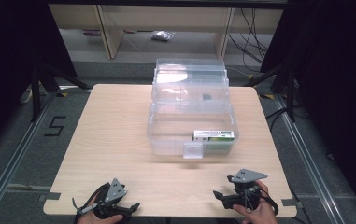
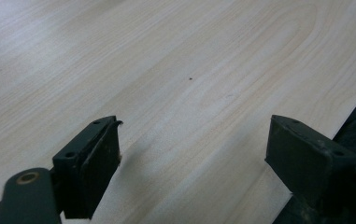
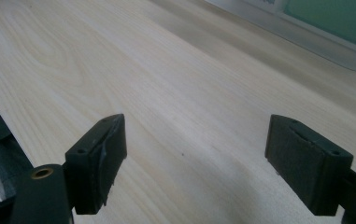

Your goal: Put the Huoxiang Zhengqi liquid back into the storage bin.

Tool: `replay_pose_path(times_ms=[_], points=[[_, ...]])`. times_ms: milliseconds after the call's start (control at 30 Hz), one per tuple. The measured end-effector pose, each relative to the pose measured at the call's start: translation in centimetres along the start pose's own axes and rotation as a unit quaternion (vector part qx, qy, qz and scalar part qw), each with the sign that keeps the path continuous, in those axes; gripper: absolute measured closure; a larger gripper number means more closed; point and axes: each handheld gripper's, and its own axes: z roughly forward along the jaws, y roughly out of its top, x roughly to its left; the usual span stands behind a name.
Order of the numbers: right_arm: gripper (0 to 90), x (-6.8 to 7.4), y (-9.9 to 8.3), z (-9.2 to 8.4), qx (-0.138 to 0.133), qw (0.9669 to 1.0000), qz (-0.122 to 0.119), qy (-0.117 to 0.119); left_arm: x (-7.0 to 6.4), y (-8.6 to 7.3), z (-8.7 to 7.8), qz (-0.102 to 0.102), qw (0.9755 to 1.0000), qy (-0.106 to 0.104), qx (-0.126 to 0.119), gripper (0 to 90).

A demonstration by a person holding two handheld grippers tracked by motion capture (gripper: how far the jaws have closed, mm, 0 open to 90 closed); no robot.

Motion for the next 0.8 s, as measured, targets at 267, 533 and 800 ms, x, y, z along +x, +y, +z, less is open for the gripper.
replay_pose_path(times_ms=[267, 533, 800], points=[[19.5, 0.9, -0.8, -0.6, 0.019, 0.9989, 0.043, -0.005, 0.1, 0.0, -0.1, 0.008, 0.9999, 0.001, 0.007, 17.1], [18.3, 0.8, -1.5, -1.1, 0.017, 0.9995, 0.014, -0.021, 0.1, 0.0, 0.0, 0.007, 1.0000, 0.001, 0.004, 17.1], [17.6, 1.1, -1.9, -1.3, 0.015, 0.9995, 0.016, -0.025, -0.2, -0.1, 0.3, -0.015, 0.9998, 0.005, -0.014, 17.1]])
